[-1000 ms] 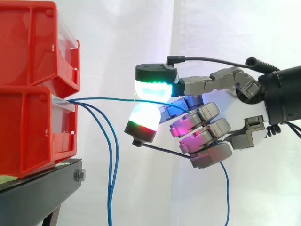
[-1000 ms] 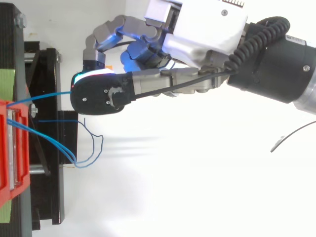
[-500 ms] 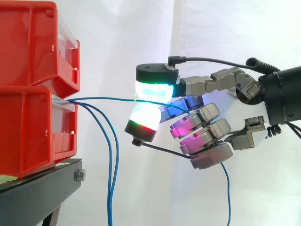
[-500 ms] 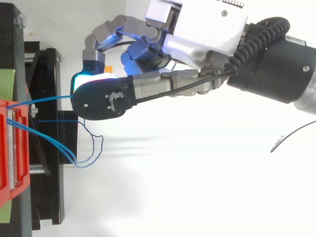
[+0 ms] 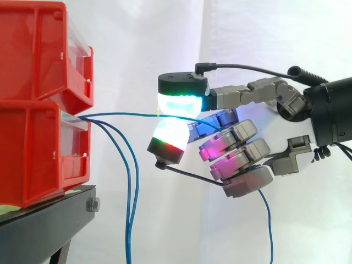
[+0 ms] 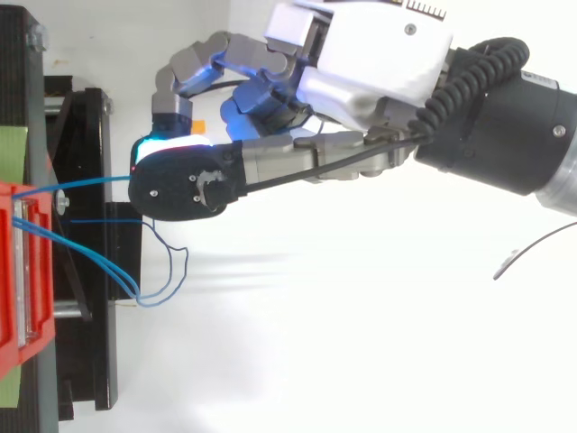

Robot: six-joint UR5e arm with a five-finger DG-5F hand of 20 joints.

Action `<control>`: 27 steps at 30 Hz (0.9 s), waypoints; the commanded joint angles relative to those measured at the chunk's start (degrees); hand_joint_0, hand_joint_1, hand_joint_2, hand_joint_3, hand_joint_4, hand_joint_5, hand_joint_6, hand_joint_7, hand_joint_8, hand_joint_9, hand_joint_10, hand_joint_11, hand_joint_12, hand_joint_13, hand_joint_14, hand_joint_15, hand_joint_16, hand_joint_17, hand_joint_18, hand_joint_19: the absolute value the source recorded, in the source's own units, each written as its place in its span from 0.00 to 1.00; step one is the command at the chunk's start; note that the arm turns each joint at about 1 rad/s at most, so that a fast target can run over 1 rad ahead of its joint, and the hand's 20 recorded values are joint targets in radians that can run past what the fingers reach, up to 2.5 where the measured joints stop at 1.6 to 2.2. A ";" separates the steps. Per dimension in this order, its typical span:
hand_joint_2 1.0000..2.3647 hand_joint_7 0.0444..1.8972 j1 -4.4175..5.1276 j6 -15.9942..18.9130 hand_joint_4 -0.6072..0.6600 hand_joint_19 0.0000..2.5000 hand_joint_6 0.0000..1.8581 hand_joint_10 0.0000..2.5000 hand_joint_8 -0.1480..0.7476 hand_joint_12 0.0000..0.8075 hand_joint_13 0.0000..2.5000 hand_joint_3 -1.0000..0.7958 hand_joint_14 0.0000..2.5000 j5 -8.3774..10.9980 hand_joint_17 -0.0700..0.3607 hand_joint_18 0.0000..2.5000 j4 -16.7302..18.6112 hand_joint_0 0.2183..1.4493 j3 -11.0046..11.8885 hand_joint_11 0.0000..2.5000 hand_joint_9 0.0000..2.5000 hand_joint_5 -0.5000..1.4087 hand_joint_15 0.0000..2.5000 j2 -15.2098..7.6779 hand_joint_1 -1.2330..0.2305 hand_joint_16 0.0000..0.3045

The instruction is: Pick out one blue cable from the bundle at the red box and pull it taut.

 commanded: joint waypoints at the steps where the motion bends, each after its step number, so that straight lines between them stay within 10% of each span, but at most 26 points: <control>1: 0.02 0.66 0.13 0.85 0.24 0.66 0.52 1.00 0.45 0.38 0.37 0.57 1.00 0.15 0.36 0.49 -0.01 0.37 -0.04 0.55 0.33 0.16 0.53 -0.01 0.33 0.12; 27: 0.01 0.53 0.13 3.40 0.50 0.67 0.53 1.00 0.45 0.39 0.36 0.34 1.00 -0.29 0.35 0.49 0.96 0.35 -1.18 0.52 0.29 0.14 0.52 0.08 0.43 0.12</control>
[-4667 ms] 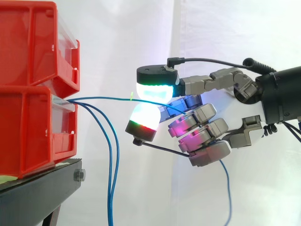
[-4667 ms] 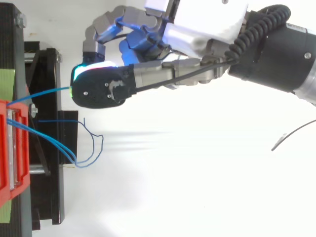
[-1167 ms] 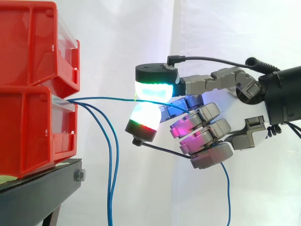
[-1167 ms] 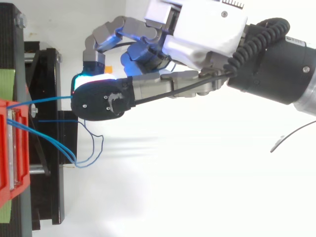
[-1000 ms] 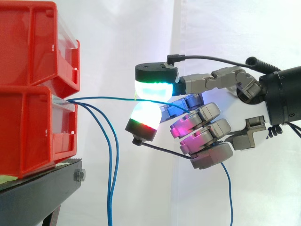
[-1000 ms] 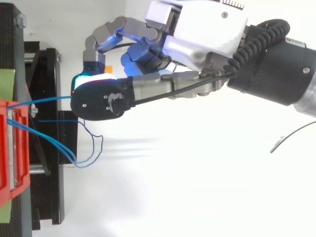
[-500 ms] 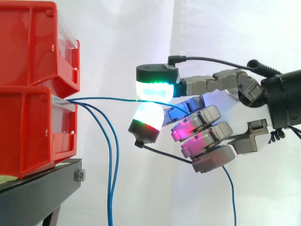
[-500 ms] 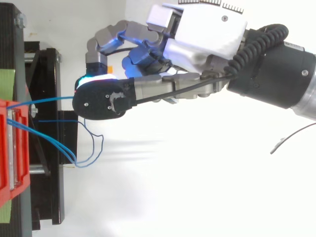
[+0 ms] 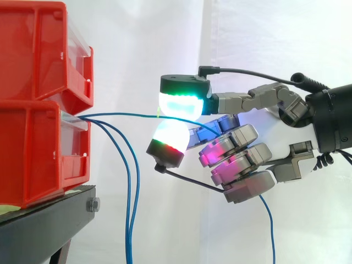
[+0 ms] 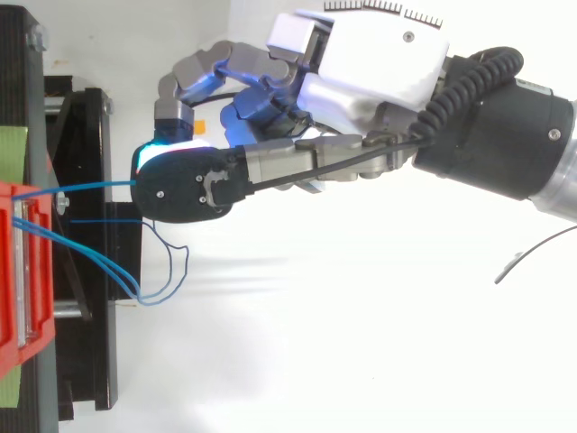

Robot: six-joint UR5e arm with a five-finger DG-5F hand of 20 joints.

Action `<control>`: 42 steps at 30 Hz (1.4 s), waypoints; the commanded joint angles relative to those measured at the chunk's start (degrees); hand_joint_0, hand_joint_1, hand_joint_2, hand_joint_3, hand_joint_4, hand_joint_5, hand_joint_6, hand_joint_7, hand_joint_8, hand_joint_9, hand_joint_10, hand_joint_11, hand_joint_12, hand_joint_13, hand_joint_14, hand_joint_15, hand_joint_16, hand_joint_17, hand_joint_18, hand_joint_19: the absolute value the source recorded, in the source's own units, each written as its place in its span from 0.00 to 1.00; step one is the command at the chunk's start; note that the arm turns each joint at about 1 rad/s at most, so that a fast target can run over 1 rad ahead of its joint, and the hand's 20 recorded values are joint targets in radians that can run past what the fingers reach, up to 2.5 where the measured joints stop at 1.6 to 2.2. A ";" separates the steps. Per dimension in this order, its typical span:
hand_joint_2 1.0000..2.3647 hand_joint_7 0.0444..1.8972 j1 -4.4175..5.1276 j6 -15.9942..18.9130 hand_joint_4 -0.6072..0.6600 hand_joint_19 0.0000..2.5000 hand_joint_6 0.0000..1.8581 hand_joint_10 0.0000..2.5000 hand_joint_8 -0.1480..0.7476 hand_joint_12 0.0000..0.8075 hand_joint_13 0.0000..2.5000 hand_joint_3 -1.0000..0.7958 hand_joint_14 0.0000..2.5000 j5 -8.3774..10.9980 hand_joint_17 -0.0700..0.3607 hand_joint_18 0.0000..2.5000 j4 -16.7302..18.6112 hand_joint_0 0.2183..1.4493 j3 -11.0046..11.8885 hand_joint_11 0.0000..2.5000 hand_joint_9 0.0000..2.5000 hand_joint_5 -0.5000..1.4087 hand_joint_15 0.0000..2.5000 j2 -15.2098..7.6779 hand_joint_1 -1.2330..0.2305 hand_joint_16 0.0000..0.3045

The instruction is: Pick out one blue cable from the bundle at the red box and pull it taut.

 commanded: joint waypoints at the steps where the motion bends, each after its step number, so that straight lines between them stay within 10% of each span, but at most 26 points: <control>1: 0.01 0.52 -0.01 0.01 0.50 0.68 0.53 1.00 0.45 0.39 0.36 0.33 1.00 -0.01 0.35 0.49 0.05 0.35 0.02 0.51 0.29 0.14 0.51 0.06 0.43 0.12; 36: 0.00 0.51 -0.01 0.01 0.53 0.66 0.52 1.00 0.47 0.39 0.38 0.28 1.00 0.08 0.36 0.50 -0.03 0.34 0.11 0.52 0.33 0.15 0.53 0.06 0.37 0.12; 42: 0.02 0.58 0.08 0.01 0.46 0.65 0.52 1.00 0.46 0.39 0.38 0.42 1.00 0.25 0.36 0.50 -0.03 0.38 0.02 0.55 0.32 0.15 0.54 0.06 0.32 0.13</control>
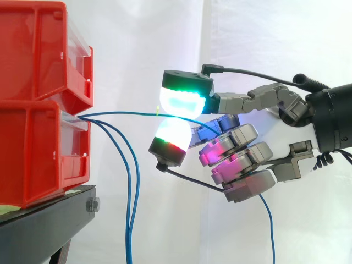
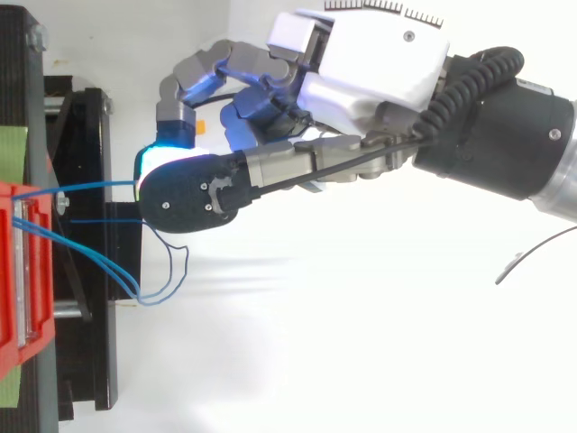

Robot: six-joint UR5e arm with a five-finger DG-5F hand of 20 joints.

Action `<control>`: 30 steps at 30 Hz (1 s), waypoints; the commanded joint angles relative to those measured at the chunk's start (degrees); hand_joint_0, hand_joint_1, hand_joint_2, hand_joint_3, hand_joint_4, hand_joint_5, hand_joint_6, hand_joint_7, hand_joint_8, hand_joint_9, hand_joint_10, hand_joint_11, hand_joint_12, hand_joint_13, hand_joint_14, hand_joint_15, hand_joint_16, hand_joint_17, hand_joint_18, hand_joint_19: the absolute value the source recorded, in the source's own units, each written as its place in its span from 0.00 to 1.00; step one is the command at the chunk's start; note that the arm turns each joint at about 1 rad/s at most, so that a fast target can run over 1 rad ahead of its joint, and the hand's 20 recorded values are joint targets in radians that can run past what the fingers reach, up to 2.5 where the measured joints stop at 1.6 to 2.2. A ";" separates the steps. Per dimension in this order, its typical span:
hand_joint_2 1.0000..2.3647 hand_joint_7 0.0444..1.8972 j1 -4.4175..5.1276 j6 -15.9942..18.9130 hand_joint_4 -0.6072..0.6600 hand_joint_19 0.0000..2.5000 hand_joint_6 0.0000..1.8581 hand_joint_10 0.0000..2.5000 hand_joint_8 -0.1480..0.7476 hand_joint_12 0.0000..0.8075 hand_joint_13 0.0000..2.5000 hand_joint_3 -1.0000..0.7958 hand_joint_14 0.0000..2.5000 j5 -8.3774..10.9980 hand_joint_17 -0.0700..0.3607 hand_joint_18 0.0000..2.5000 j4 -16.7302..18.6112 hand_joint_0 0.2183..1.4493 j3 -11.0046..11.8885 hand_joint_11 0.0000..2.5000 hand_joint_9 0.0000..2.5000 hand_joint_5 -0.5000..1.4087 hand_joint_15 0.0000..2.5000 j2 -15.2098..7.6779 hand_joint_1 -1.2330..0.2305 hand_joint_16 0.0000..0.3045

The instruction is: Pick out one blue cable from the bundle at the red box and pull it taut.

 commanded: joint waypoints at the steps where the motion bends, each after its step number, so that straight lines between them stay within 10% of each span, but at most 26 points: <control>1: 0.02 0.60 -0.03 0.01 0.43 0.65 0.52 1.00 0.45 0.38 0.38 0.45 1.00 -0.02 0.36 0.50 -0.14 0.38 -0.01 0.54 0.32 0.15 0.54 -0.05 0.31 0.13; 11: 0.03 0.71 -0.03 0.19 0.26 0.66 0.53 1.00 0.41 0.36 0.38 0.55 1.00 0.07 0.35 0.49 -0.14 0.41 -0.01 0.52 0.32 0.15 0.52 -0.05 0.32 0.12; 30: 0.03 0.72 0.06 0.10 0.28 0.67 0.53 1.00 0.43 0.36 0.39 0.55 1.00 -0.72 0.34 0.49 -1.02 0.41 0.96 0.54 0.32 0.15 0.53 0.83 0.33 0.11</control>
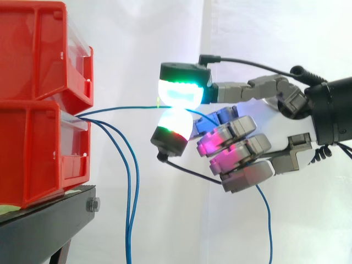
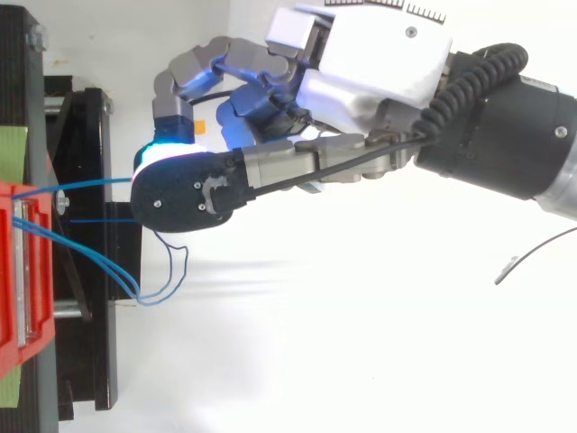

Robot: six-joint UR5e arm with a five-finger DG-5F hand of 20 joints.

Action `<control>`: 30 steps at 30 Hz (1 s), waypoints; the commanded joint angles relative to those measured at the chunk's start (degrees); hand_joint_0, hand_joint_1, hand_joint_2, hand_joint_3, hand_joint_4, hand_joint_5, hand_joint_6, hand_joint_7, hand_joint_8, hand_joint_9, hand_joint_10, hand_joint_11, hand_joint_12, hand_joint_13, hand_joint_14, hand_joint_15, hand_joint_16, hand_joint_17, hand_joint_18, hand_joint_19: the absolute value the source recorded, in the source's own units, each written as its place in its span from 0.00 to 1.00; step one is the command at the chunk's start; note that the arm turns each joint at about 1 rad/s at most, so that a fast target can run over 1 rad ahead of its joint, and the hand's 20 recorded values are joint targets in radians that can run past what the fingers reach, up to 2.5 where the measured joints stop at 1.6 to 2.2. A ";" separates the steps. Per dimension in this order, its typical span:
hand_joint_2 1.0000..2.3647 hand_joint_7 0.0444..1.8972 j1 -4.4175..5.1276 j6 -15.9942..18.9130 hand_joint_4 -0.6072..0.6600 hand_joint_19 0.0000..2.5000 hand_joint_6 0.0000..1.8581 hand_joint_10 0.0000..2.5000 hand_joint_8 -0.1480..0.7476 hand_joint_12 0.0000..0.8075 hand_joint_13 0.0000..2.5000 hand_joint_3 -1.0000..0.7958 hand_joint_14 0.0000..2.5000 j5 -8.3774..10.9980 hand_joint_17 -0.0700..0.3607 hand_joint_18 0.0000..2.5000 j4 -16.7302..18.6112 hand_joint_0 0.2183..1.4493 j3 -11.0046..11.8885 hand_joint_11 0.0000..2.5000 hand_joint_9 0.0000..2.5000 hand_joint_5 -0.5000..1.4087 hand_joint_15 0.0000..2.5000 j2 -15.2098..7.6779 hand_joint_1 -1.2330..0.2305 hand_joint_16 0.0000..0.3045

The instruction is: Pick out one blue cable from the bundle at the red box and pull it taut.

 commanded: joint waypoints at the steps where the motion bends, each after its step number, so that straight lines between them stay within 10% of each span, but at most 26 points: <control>1: 0.02 0.72 -0.01 -0.12 0.28 0.67 0.53 1.00 0.43 0.36 0.39 0.55 1.00 -0.35 0.34 0.49 -1.02 0.41 0.33 0.54 0.32 0.15 0.53 0.62 0.33 0.11; 13: 0.02 0.71 0.26 -0.21 0.27 0.67 0.53 1.00 0.43 0.36 0.39 0.55 1.00 -0.08 0.34 0.49 -7.88 0.41 -0.64 0.54 0.33 0.15 0.53 3.43 0.33 0.11; 21: 0.02 0.71 2.19 0.14 0.28 0.67 0.53 1.00 0.44 0.36 0.39 0.55 1.00 3.61 0.34 0.49 -6.65 0.41 -10.48 0.54 0.33 0.15 0.53 8.71 0.33 0.11; 30: 0.02 0.71 3.42 0.50 0.28 0.67 0.53 1.00 0.43 0.36 0.38 0.55 1.00 3.70 0.34 0.49 -5.95 0.41 -13.03 0.54 0.33 0.16 0.53 9.06 0.33 0.11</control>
